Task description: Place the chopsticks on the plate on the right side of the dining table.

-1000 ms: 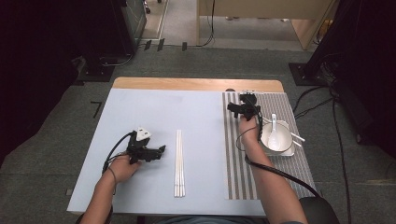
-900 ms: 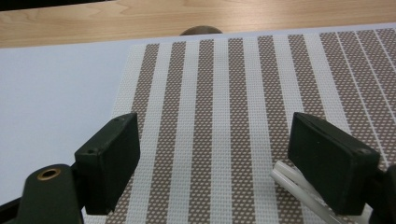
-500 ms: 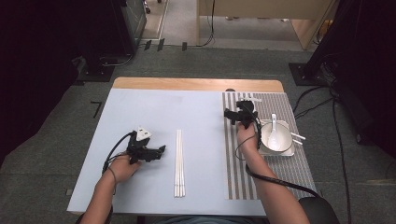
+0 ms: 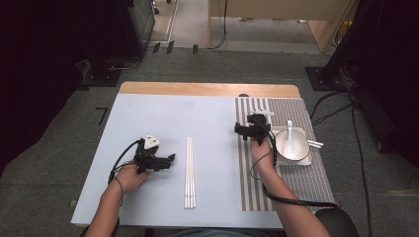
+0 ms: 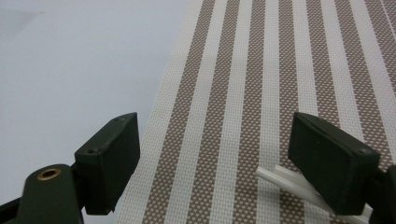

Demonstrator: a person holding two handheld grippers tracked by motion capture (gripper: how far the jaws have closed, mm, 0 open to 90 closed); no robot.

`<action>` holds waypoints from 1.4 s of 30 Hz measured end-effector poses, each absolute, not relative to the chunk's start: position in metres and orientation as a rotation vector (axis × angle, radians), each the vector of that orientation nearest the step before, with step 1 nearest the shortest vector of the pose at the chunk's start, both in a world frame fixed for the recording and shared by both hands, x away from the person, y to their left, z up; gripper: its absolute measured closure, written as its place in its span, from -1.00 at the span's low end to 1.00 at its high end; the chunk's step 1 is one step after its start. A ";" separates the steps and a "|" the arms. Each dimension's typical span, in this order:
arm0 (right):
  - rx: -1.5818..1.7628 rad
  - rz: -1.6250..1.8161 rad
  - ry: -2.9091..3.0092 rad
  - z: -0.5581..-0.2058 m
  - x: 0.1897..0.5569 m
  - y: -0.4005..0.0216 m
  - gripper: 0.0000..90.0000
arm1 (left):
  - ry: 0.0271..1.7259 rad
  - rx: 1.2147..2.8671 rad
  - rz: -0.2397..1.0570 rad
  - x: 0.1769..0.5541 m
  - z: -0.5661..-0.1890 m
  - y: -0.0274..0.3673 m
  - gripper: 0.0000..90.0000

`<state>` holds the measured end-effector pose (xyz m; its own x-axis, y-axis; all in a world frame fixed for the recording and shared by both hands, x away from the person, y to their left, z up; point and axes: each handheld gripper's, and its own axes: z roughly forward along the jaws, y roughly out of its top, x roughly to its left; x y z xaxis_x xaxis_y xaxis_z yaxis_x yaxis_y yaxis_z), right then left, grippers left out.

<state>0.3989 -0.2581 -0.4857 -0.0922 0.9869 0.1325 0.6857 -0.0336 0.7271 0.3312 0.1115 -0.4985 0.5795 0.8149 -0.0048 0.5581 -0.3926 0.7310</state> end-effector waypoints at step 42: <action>1.535 1.014 1.917 -0.478 0.352 -0.205 -0.67 | 1.089 2.105 0.466 0.331 -0.498 0.112 -0.70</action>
